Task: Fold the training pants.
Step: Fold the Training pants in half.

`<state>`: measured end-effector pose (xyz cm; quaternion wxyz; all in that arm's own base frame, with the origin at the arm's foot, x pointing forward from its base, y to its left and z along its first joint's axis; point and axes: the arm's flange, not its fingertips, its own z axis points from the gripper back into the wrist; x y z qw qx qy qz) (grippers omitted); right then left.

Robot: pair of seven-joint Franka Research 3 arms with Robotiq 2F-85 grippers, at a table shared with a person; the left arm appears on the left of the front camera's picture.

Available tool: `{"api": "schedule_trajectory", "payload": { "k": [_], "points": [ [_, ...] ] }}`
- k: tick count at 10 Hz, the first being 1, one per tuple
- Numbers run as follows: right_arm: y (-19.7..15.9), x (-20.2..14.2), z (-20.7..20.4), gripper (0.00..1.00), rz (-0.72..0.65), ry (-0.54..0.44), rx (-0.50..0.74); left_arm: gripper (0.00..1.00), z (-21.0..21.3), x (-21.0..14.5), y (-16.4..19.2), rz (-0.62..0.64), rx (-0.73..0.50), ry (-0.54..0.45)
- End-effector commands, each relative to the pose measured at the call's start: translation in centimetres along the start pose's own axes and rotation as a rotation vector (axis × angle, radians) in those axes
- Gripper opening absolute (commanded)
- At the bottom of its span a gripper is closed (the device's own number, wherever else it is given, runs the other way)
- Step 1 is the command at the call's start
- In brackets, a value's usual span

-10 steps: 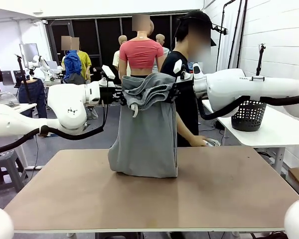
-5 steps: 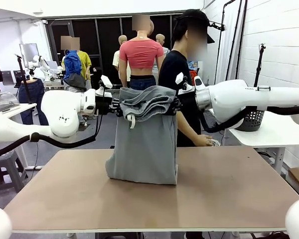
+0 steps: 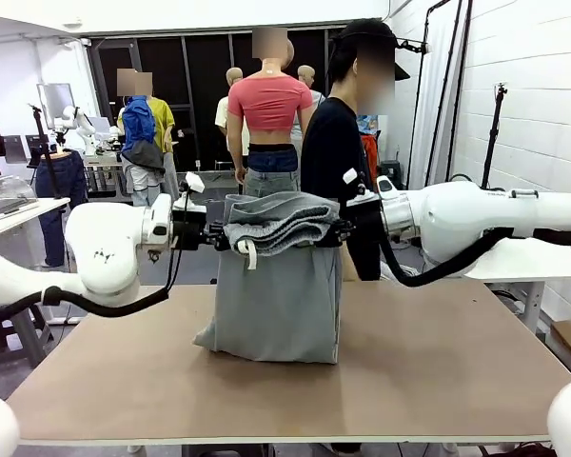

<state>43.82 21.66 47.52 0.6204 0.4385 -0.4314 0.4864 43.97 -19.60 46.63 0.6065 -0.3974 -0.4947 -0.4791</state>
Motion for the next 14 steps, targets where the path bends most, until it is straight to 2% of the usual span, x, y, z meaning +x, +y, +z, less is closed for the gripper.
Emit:
{"api": "schedule_trajectory", "payload": {
  "k": [1, 3, 5, 6, 11, 14],
  "points": [
    [1.8, -2.3, 1.3, 0.00, -0.132, 0.045, 0.027, 0.00, 2.4, -1.5, -1.6, 0.148, 0.026, -0.008],
    [3.0, -4.6, 1.1, 0.00, -0.200, 0.080, 0.058, 0.00, 2.6, -3.2, -3.3, 0.234, 0.020, 0.030],
    [3.8, -4.7, 0.9, 0.00, -0.212, 0.074, 0.079, 0.00, 3.1, -3.1, -4.5, 0.293, -0.013, 0.049],
    [3.7, -4.3, -0.6, 0.00, -0.178, 0.063, 0.074, 0.00, 0.7, -3.9, -4.1, 0.223, -0.057, 0.046],
    [3.9, -4.3, -0.6, 0.00, -0.185, 0.059, 0.084, 0.00, 0.4, -4.0, -4.6, 0.245, -0.078, 0.060],
    [3.2, -7.8, -1.6, 0.00, -0.372, 0.132, 0.157, 0.00, 1.6, -5.0, -5.9, 0.428, -0.075, 0.160]
  ]
}}
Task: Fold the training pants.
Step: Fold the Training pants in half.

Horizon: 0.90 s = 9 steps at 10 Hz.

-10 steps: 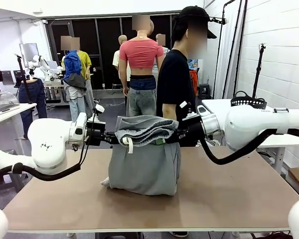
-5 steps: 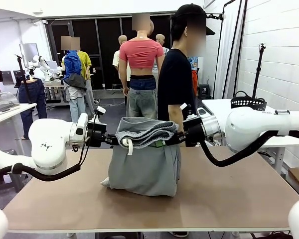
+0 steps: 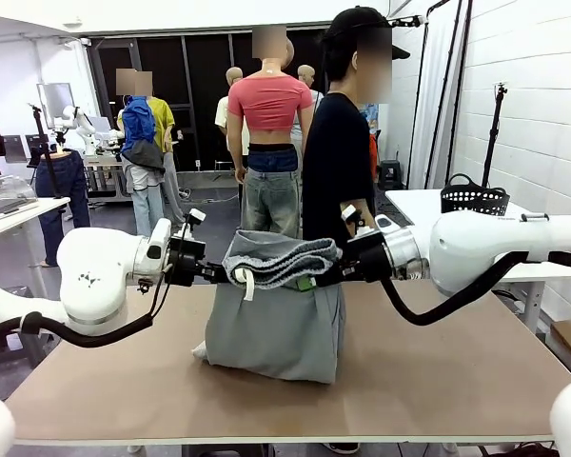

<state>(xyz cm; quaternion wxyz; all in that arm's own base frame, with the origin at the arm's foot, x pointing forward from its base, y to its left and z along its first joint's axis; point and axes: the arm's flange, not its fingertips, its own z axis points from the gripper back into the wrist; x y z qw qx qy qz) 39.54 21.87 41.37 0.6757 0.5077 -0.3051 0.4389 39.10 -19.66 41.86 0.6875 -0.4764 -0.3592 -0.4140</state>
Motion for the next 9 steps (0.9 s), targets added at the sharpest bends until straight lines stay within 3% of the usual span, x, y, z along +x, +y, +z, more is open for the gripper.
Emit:
{"api": "schedule_trajectory", "payload": {
  "k": [1, 4, 6, 9],
  "points": [
    [-1.4, -2.3, -1.0, 0.00, -0.144, 0.058, 0.042, 0.00, 1.9, -1.3, -1.5, 0.154, 0.021, 0.069],
    [-3.2, -4.6, -2.5, 0.00, -0.233, 0.104, 0.039, 0.00, 3.2, -3.8, 0.0, 0.366, -0.045, 0.211],
    [-4.1, -5.1, -3.0, 0.00, -0.242, 0.102, -0.033, 0.00, 2.3, -6.3, 2.6, 0.472, -0.048, 0.217],
    [-6.9, -4.8, -3.8, 0.00, -0.178, 0.082, -0.165, 0.00, 1.1, -6.9, 6.6, 0.414, 0.088, 0.141]
  ]
}}
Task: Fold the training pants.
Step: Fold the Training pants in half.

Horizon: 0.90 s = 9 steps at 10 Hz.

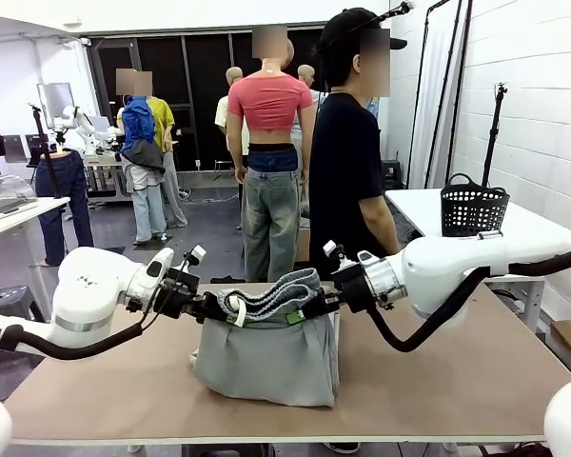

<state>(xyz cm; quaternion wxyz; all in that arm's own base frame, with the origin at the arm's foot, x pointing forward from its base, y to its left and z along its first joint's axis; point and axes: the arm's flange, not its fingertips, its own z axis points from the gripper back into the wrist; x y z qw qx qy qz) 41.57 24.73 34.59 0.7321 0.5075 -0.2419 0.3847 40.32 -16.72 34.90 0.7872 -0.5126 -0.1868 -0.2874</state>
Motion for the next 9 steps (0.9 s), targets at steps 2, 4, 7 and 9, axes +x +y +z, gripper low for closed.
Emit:
{"api": "schedule_trajectory", "payload": {
  "k": [2, 4, 7, 9],
  "points": [
    [-4.0, 0.4, 0.8, 0.00, -0.018, -0.005, -0.166, 0.00, -0.3, 1.7, 3.4, -0.059, 0.120, -0.043],
    [-6.3, 1.1, 0.9, 0.00, -0.056, 0.000, -0.188, 0.00, -0.2, 3.3, 4.8, -0.038, 0.119, -0.034],
    [-4.7, 1.4, -0.1, 0.00, -0.033, -0.021, -0.106, 0.00, -1.6, 3.1, 3.4, -0.039, 0.068, -0.041],
    [-4.7, 1.4, -0.1, 0.00, -0.033, -0.021, -0.106, 0.00, -1.6, 3.1, 3.4, -0.039, 0.068, -0.041]
  ]
}}
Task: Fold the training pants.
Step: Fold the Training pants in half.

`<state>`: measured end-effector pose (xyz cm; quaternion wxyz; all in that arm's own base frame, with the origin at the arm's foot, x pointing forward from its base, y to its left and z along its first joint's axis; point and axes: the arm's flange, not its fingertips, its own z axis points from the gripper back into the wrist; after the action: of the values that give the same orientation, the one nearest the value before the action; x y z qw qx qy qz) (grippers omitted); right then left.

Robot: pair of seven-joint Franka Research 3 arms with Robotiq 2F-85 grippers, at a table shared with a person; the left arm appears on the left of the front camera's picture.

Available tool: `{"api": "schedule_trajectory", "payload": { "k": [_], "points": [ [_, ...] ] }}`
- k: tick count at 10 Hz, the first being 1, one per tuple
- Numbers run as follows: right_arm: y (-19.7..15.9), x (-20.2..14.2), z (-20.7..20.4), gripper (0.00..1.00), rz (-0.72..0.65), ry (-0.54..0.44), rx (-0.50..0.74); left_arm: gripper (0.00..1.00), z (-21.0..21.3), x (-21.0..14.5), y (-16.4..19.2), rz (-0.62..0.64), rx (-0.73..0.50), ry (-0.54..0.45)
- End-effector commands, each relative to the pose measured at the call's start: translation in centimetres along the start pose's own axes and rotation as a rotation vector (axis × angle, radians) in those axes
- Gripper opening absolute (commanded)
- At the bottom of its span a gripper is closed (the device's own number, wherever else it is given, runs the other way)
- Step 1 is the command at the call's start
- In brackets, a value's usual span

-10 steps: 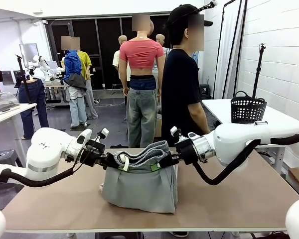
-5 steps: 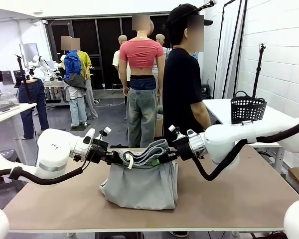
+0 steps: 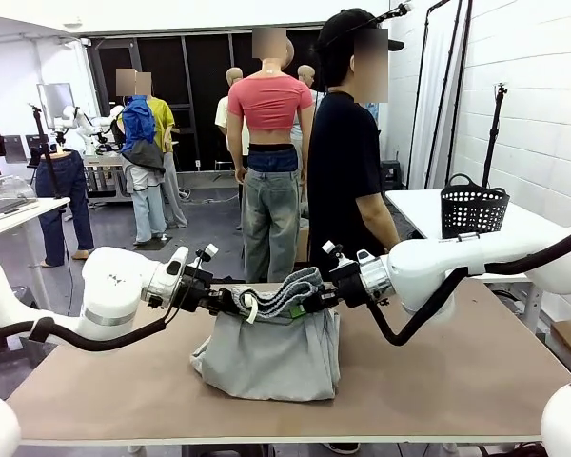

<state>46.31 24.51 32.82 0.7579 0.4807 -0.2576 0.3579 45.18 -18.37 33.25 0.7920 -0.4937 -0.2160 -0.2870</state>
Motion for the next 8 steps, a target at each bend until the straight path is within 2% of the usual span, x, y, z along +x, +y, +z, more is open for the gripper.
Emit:
{"api": "schedule_trajectory", "payload": {
  "k": [1, 3, 7, 8],
  "points": [
    [0.1, 0.0, 0.2, 0.00, -0.003, -0.004, -0.016, 0.00, 0.6, 0.0, -0.3, -0.005, 0.016, -0.008],
    [0.0, 0.0, 0.0, 0.00, 0.001, 0.000, 0.000, 0.00, 0.0, 0.0, 0.0, 0.000, -0.001, -0.001],
    [-2.9, 0.8, -0.9, 0.00, -0.226, 0.058, -0.007, 0.00, -0.6, 2.6, 2.1, 0.289, 0.059, 0.143],
    [-3.6, 1.0, -0.7, 0.00, -0.271, 0.062, 0.010, 0.00, -0.6, 3.1, 2.4, 0.318, 0.077, 0.163]
  ]
}}
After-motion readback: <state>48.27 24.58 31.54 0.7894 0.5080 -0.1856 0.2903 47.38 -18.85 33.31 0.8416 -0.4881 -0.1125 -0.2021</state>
